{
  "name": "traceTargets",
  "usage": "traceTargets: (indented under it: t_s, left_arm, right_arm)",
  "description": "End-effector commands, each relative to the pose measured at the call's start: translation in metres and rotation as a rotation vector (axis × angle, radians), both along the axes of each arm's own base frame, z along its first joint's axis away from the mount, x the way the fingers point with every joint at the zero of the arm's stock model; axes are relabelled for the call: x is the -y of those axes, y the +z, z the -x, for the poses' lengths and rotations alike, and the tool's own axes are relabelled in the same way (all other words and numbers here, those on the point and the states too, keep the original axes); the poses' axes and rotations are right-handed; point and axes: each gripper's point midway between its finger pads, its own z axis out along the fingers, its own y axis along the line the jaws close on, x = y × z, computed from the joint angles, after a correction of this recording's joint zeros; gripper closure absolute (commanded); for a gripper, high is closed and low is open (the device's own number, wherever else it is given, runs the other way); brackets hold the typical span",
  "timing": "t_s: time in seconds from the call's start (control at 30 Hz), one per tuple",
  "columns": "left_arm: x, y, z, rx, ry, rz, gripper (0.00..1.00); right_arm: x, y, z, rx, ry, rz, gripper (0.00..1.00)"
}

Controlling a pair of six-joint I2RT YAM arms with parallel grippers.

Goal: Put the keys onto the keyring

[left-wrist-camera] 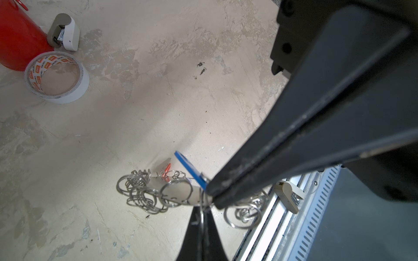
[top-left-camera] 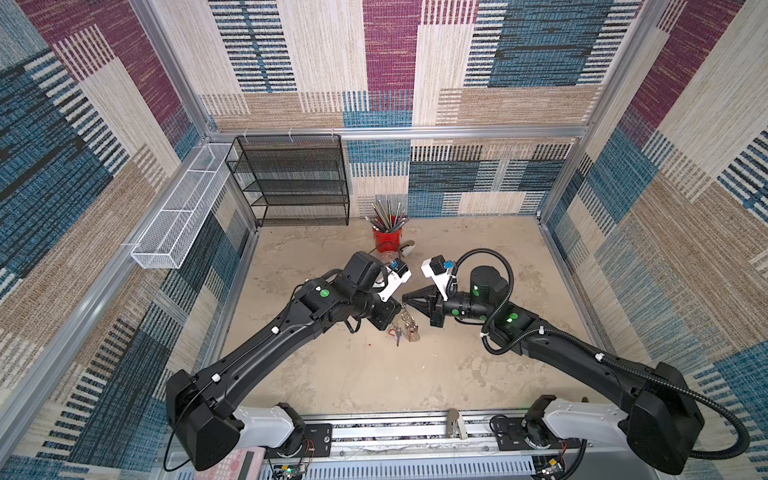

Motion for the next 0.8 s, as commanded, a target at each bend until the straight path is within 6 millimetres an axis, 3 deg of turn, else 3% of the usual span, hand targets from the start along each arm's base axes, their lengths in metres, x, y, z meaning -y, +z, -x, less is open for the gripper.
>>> traceTargets:
  t_s: [0.0, 0.77]
  left_arm:
    - [0.004, 0.005, 0.002, 0.019, -0.037, 0.024, 1.0]
    - [0.0, 0.016, 0.002, 0.087, -0.019, 0.072, 1.0]
  right_arm:
    - [-0.001, 0.011, -0.005, 0.023, -0.013, -0.032, 1.0]
    - [-0.003, -0.008, -0.018, -0.042, -0.063, 0.013, 1.0]
